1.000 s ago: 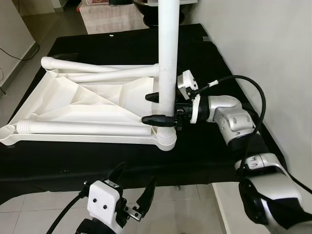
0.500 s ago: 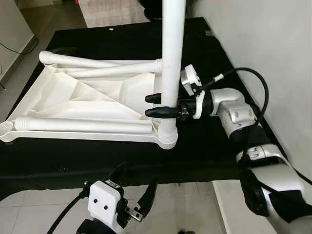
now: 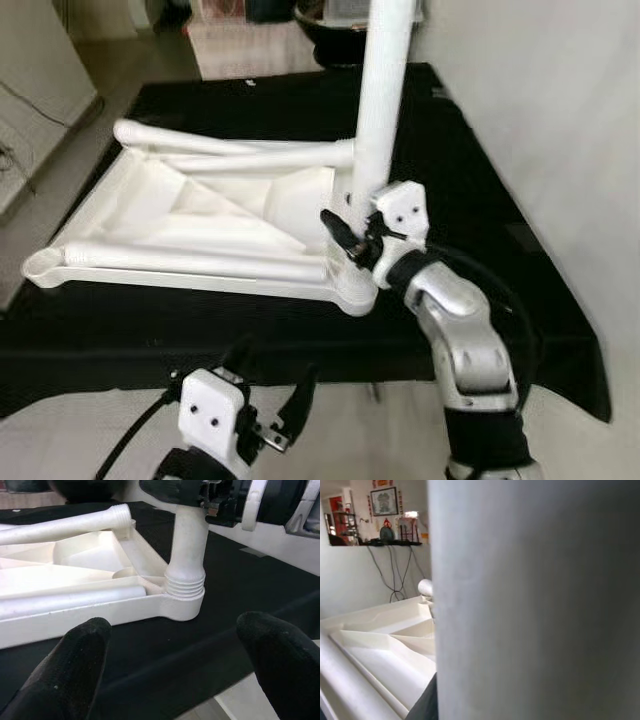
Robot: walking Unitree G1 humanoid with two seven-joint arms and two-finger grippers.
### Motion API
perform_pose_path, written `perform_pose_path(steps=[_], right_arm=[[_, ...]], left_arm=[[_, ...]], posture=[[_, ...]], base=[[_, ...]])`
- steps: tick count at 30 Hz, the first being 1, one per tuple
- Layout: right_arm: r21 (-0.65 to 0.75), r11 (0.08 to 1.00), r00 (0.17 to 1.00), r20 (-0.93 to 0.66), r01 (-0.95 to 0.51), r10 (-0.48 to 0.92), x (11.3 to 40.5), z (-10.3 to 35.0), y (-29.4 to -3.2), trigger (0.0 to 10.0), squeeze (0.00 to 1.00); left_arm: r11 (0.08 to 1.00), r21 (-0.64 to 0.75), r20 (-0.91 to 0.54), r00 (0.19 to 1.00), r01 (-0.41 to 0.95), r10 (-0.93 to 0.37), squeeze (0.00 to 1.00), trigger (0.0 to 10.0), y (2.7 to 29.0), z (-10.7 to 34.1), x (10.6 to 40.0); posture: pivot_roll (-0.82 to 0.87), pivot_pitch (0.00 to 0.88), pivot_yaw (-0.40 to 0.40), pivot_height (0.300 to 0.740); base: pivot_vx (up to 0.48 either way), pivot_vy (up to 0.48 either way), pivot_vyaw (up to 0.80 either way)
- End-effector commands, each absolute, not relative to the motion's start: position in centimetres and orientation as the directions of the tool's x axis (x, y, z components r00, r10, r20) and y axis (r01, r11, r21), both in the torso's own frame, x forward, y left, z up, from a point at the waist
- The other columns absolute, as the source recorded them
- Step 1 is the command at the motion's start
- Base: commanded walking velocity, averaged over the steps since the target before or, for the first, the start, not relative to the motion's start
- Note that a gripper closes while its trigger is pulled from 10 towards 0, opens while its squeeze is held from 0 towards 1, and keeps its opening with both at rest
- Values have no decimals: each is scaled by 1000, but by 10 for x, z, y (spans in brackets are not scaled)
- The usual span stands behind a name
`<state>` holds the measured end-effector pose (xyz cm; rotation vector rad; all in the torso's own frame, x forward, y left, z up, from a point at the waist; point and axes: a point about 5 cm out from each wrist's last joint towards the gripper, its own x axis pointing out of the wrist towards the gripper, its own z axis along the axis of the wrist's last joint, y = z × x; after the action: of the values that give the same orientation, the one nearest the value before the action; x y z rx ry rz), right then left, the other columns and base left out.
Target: Building children table
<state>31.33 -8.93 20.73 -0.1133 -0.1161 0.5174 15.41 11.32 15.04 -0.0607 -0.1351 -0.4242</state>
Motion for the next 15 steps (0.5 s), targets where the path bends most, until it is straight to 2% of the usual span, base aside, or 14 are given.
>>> perform_pose_path(steps=[1, 2, 3, 6, 7, 8, 9, 11, 14, 15], right_arm=[[-126, 881, 889, -85, -457, 449, 318, 172, -90, 0, 0], [-101, 879, 884, -83, -467, 460, 321, 175, -82, 0, 0], [-91, 878, 882, -72, -470, 465, 323, 178, -81, 10000, 0], [-86, 878, 882, -65, -471, 467, 323, 179, -81, 10000, 0], [-73, 875, 878, -50, -478, 476, 323, 184, -81, 10000, 145], [-73, 875, 878, -50, -478, 476, 323, 184, -81, 10000, 145], [-43, 858, 859, -12, -511, 511, 323, 195, -81, 10000, 1000], [-31, 842, 841, 21, -539, 540, 325, 203, -82, 10000, 1000], [-52, 697, 685, 142, -716, 714, 327, 231, -83, 10000, 1000], [-52, 697, 685, 142, -716, 714, 327, 231, -83, 10000, 1000]], left_arm=[[905, -44, 121, 902, 423, -415, 0, 10000, 113, 145, 155], [905, -43, 120, 902, 423, -415, 0, 10000, 113, 144, 156], [908, -41, 120, 904, 418, -411, 0, 10000, 114, 144, 156], [909, -41, 120, 905, 414, -407, 0, 10000, 114, 144, 156], [910, -40, 121, 906, 412, -405, 0, 10000, 115, 144, 155], [910, -40, 121, 906, 412, -405, 0, 10000, 115, 144, 155], [910, -42, 122, 906, 413, -406, 0, 10000, 115, 145, 155], [909, -43, 122, 905, 416, -408, 0, 10000, 115, 145, 154], [906, -46, 124, 903, 420, -412, 0, 10000, 114, 147, 153], [906, -46, 124, 903, 420, -412, 0, 10000, 114, 147, 153]], posture=[[5, 145, 23, 740], [5, 145, 23, 740], [12, 140, 24, 740], [12, 140, 24, 740], [13, 147, 23, 740], [13, 147, 23, 740], [12, 153, 22, 740], [12, 153, 22, 740], [13, 168, 22, 740], [13, 168, 22, 740]], base=[[0, 0, 0], [0, 0, 0], [0, 0, 0], [0, 0, 0], [0, 0, 0], [0, 0, 0], [0, 0, 0], [0, 0, 0], [0, 0, 0], [0, 0, 0]])
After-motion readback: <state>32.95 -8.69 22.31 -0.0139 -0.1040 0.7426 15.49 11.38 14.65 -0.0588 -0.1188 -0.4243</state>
